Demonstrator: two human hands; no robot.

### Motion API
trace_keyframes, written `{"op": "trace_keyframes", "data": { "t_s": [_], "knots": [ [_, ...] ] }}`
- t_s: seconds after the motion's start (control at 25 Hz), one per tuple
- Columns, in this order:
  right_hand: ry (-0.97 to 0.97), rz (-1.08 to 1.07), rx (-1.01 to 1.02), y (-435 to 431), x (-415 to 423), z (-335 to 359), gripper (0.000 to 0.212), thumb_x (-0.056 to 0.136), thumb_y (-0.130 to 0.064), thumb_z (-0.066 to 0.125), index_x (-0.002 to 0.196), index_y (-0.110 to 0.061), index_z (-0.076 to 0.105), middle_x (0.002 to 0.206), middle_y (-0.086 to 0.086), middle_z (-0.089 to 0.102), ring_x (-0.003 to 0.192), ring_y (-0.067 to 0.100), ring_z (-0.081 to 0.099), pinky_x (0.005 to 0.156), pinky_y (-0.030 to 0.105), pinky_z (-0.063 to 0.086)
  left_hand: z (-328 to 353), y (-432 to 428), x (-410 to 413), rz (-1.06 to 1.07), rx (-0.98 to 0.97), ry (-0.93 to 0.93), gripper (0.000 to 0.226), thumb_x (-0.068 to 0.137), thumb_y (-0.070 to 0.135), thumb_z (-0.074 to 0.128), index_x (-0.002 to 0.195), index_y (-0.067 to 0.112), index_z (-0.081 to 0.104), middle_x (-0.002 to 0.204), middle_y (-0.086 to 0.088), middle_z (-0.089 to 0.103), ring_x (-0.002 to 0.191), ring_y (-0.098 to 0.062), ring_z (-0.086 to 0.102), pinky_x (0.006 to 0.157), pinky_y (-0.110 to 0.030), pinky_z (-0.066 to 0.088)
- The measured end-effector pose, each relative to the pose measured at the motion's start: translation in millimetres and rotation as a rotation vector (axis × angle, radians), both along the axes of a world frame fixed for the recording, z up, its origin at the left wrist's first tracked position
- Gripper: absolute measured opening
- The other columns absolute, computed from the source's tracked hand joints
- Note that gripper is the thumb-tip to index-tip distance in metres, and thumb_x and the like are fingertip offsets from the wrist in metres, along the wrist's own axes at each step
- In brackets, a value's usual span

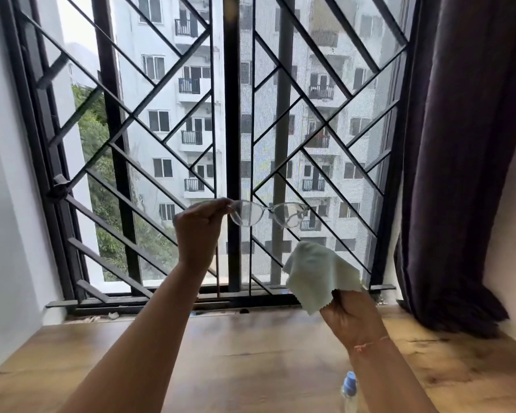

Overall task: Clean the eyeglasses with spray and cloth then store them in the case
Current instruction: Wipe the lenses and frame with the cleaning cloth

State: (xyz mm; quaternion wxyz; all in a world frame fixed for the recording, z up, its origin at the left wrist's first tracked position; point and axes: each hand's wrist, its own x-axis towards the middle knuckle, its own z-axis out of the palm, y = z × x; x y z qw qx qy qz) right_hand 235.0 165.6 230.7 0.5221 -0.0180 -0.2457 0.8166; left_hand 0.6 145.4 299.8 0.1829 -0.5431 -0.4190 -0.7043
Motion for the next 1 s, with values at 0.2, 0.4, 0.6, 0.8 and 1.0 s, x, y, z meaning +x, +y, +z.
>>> {"op": "trace_keyframes", "data": {
  "t_s": [0.2, 0.4, 0.6, 0.8, 1.0],
  "knots": [
    [-0.077, -0.049, 0.180, -0.8, -26.0, 45.6, 0.064, 0.028, -0.010, 0.094, 0.087, 0.000, 0.071, 0.087, 0.019, 0.071, 0.079, 0.029, 0.070, 0.070, 0.045, 0.058, 11.4, -4.2, 15.0, -0.024, 0.099, 0.052, 0.013, 0.074, 0.010, 0.072, 0.086, 0.013, 0.074, 0.085, 0.000, 0.070, 0.079, -0.010, 0.069, 0.076, -0.022, 0.055],
    [-0.107, -0.243, 0.229, -3.9, -39.5, 71.2, 0.036, 0.061, 0.024, 0.050, 0.076, -0.003, 0.069, 0.068, 0.012, 0.069, 0.060, 0.021, 0.067, 0.052, 0.029, 0.057, 12.5, -13.8, 27.5, -0.004, 0.166, 0.118, 0.011, 0.074, 0.001, 0.071, 0.084, 0.005, 0.074, 0.084, 0.003, 0.068, 0.082, -0.005, 0.066, 0.077, -0.015, 0.053],
    [-0.149, -0.334, 0.212, -1.0, -43.8, 82.0, 0.035, 0.077, 0.018, 0.040, 0.075, -0.004, 0.067, 0.063, 0.008, 0.069, 0.057, 0.019, 0.065, 0.053, 0.025, 0.054, 15.0, -18.0, 27.9, 0.019, 0.171, 0.129, 0.011, 0.074, 0.000, 0.071, 0.084, 0.005, 0.073, 0.084, 0.004, 0.067, 0.084, -0.002, 0.065, 0.076, -0.014, 0.053],
    [-0.072, -0.341, 0.101, 4.7, -42.2, 96.6, 0.013, 0.063, -0.008, 0.068, 0.068, -0.013, 0.057, 0.055, 0.001, 0.058, 0.052, 0.011, 0.054, 0.056, 0.022, 0.047, 16.7, -19.1, 26.1, 0.059, 0.161, 0.121, 0.010, 0.074, 0.001, 0.071, 0.083, 0.005, 0.074, 0.083, 0.007, 0.067, 0.085, 0.006, 0.063, 0.078, -0.008, 0.048],
    [-0.129, -0.243, 0.103, 17.8, -41.8, 85.9, 0.029, 0.065, 0.004, 0.060, 0.091, -0.008, 0.057, 0.083, 0.010, 0.056, 0.082, 0.021, 0.053, 0.069, 0.032, 0.047, 19.0, -19.2, 23.6, 0.073, 0.155, 0.079, 0.009, 0.075, 0.004, 0.070, 0.083, 0.004, 0.074, 0.081, 0.004, 0.068, 0.082, -0.004, 0.065, 0.075, -0.008, 0.049]
  ]
}}
